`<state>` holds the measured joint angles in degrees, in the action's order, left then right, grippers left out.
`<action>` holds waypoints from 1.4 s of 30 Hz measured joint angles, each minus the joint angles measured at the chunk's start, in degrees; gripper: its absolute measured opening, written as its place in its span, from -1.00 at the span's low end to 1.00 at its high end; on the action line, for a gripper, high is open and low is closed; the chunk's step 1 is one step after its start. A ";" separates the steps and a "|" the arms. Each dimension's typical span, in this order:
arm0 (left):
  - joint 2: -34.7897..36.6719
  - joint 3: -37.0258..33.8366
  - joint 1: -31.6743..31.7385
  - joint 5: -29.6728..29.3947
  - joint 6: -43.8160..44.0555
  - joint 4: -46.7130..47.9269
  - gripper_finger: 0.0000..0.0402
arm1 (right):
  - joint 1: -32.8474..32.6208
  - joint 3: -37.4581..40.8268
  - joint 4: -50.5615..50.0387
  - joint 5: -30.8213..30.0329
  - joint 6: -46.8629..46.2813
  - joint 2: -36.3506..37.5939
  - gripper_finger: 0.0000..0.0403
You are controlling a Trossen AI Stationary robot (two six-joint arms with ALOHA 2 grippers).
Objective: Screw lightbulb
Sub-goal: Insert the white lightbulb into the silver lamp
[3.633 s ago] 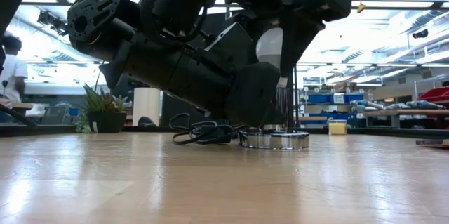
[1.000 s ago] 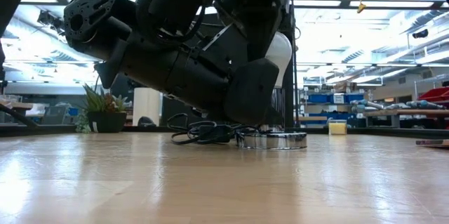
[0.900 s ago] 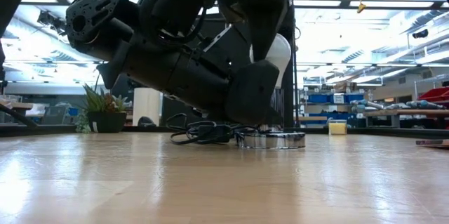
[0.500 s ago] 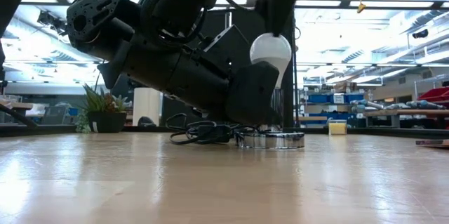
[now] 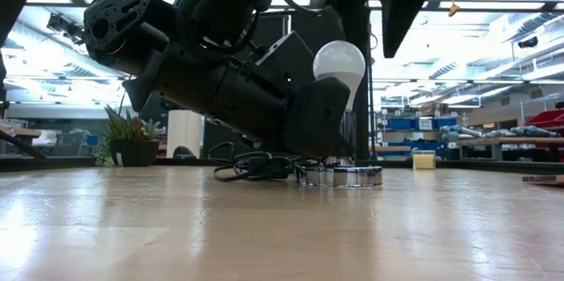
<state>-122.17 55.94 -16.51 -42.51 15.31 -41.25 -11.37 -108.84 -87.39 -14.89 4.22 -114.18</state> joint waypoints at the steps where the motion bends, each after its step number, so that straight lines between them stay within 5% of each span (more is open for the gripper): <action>1: 0.00 -0.01 0.00 0.01 -0.01 0.00 -0.11 | -0.13 0.21 0.86 -0.09 1.28 0.22 0.87; 20: 0.00 -0.02 -0.02 0.18 -0.69 0.06 -0.11 | 2.18 18.76 22.16 2.22 17.17 8.08 0.86; 27: 0.00 -0.02 -0.02 0.90 -3.45 -0.17 -0.11 | 2.76 19.13 25.68 5.93 29.44 8.08 0.86; 31: -0.02 -0.02 -0.02 1.20 -4.70 -0.29 -0.11 | 3.57 19.11 26.45 11.24 30.54 7.82 0.86; 42: -0.13 -0.09 0.00 1.49 -9.40 -2.36 -0.11 | 3.69 19.11 29.36 12.17 33.08 7.21 0.86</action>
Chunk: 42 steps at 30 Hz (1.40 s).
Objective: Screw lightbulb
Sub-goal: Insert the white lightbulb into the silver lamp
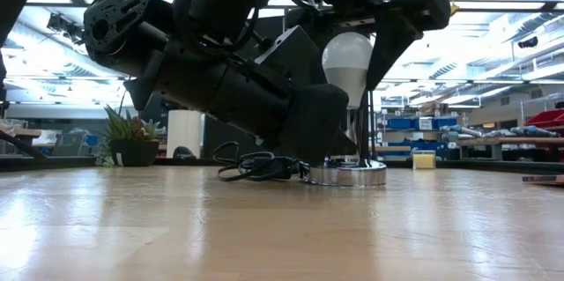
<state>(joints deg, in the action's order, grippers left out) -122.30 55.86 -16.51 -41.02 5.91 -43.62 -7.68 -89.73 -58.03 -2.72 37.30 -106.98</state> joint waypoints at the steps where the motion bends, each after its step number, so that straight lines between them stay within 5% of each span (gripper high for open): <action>1: 0.00 0.00 0.00 -0.02 -0.04 -0.02 -0.11 | 0.00 0.00 0.32 0.00 0.00 0.00 0.86; 8: 0.00 0.00 0.00 -0.07 0.00 -0.11 -0.11 | -0.15 -0.09 -0.70 0.85 -0.17 -1.40 0.79; 19: -0.02 0.07 0.00 -0.26 0.11 -0.13 -0.11 | -0.85 -0.07 -0.06 -0.67 -4.56 -2.69 0.23; 42: -0.02 0.11 -0.27 -0.22 -1.01 -0.26 -0.11 | 0.43 -0.07 0.86 1.93 -42.76 -2.71 0.31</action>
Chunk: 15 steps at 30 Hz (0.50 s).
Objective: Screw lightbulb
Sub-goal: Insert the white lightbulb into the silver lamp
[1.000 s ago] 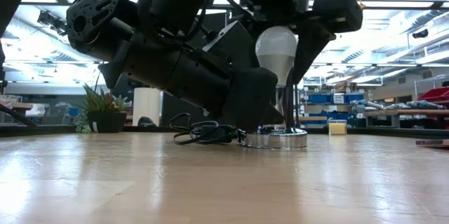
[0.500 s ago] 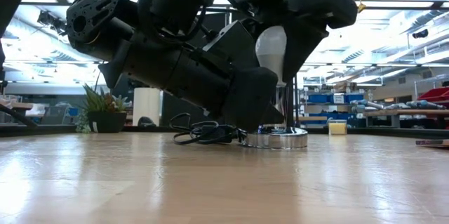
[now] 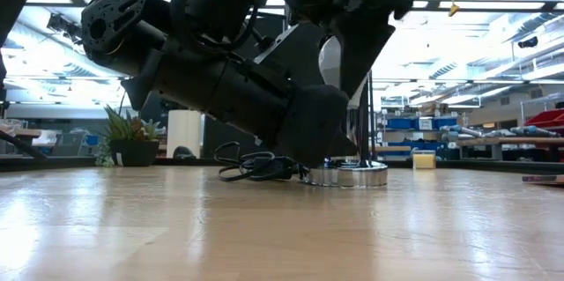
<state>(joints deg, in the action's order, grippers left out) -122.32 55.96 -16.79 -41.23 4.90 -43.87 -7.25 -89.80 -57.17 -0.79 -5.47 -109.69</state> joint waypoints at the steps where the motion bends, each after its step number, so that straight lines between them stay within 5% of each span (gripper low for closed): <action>1: 0.00 0.00 -0.03 0.00 -0.11 0.02 -0.11 | -0.02 0.00 0.22 0.17 -1.98 0.00 0.33; 15: 0.00 0.00 -0.45 -0.76 -1.41 -0.22 -0.11 | 0.06 0.00 1.42 -2.85 -28.46 0.00 0.32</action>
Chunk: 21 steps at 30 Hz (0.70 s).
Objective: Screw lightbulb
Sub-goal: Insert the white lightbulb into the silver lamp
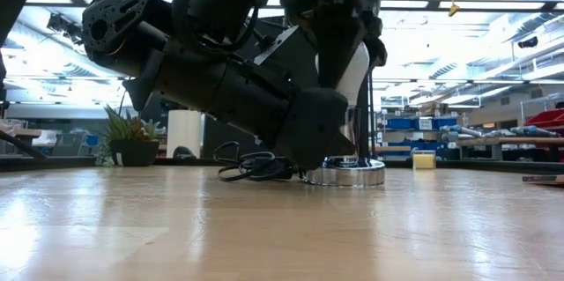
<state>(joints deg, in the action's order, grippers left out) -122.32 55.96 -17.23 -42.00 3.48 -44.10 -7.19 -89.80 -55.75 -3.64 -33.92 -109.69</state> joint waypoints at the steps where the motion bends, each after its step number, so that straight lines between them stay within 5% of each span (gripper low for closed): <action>1: 0.00 0.00 0.00 -0.02 0.20 0.00 -0.11 | 0.06 0.00 0.01 -0.17 -2.13 0.00 0.33; 12: 0.00 0.00 0.02 -0.39 1.16 -0.03 -0.11 | 0.14 0.02 0.89 -3.97 -18.22 0.00 0.32; 21: 0.00 0.00 -0.13 -0.42 1.16 0.00 -0.11 | 0.68 -0.24 1.54 -2.89 -5.88 0.09 0.59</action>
<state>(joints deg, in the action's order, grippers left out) -122.32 55.96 -17.37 -42.41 4.64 -44.10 -6.51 -90.04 -54.21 -6.54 -39.80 -109.60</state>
